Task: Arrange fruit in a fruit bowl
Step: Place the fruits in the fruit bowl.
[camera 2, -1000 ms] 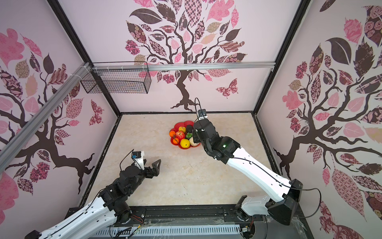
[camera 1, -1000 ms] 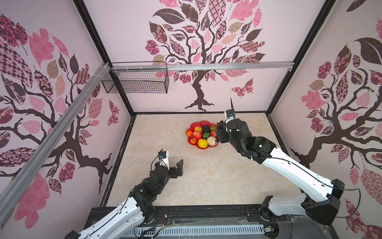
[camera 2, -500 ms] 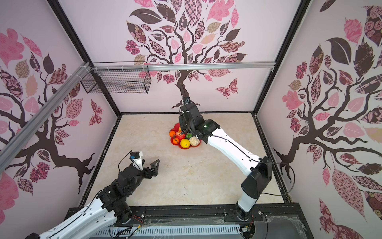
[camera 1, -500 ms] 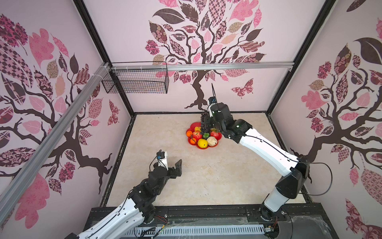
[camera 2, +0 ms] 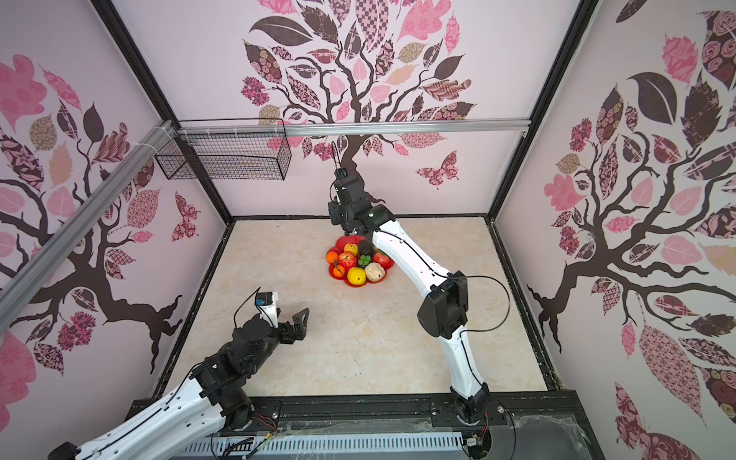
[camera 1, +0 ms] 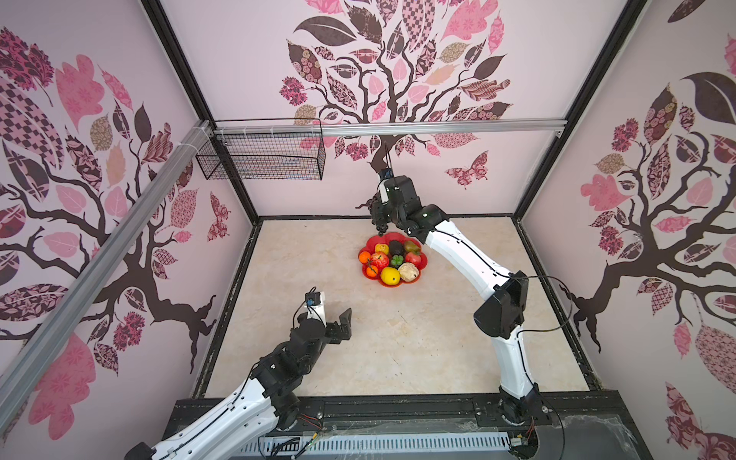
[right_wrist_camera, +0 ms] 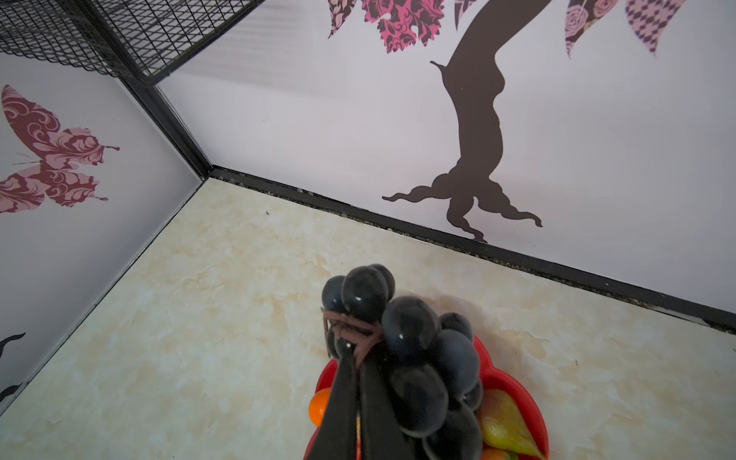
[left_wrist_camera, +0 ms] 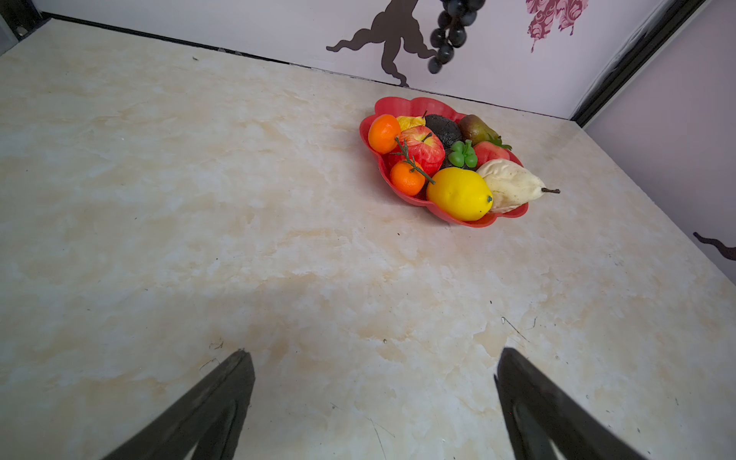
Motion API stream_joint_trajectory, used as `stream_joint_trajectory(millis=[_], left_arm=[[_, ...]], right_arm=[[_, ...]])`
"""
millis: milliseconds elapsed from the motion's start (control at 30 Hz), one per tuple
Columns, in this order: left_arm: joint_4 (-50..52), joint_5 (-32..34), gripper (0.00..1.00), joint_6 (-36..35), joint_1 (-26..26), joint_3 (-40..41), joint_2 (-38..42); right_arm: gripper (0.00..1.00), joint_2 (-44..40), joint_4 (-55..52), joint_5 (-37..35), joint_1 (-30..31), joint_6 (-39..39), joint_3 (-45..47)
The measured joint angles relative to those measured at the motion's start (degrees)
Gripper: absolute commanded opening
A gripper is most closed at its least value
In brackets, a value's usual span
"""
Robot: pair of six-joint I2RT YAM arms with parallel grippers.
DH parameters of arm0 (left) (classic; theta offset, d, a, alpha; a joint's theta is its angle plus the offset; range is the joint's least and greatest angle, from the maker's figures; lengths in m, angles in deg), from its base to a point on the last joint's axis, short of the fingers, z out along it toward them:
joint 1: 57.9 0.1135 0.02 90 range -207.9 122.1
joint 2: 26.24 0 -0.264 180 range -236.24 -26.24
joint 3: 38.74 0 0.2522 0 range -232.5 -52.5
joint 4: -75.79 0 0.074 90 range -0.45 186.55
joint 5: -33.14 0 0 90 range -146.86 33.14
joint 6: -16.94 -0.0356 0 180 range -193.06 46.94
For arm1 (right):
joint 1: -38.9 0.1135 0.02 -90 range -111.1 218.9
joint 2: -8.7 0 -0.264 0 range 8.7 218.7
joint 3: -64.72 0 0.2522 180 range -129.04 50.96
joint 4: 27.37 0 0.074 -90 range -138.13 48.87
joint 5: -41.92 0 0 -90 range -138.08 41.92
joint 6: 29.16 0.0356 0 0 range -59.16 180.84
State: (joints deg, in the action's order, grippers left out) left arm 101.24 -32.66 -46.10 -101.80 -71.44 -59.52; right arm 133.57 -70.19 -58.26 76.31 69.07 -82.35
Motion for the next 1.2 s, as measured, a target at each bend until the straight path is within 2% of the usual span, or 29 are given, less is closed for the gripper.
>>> stream_joint_trajectory(millis=[533, 967, 1200], left_arm=[[0.0, -0.1, 0.98, 0.0, 0.0, 0.0, -0.6], [-0.5, -0.3, 0.98, 0.0, 0.0, 0.0, -1.7], [-0.9, -0.4, 0.98, 0.0, 0.0, 0.0, -1.9]], right_arm=[[0.00, 7.1, 1.1, 3.1, -0.4, -2.1, -2.4], [0.00, 7.3, 4.6, 4.2, -0.4, -2.0, 6.1], [0.00, 7.2, 5.3, 4.9, -0.4, -1.8, 6.3]])
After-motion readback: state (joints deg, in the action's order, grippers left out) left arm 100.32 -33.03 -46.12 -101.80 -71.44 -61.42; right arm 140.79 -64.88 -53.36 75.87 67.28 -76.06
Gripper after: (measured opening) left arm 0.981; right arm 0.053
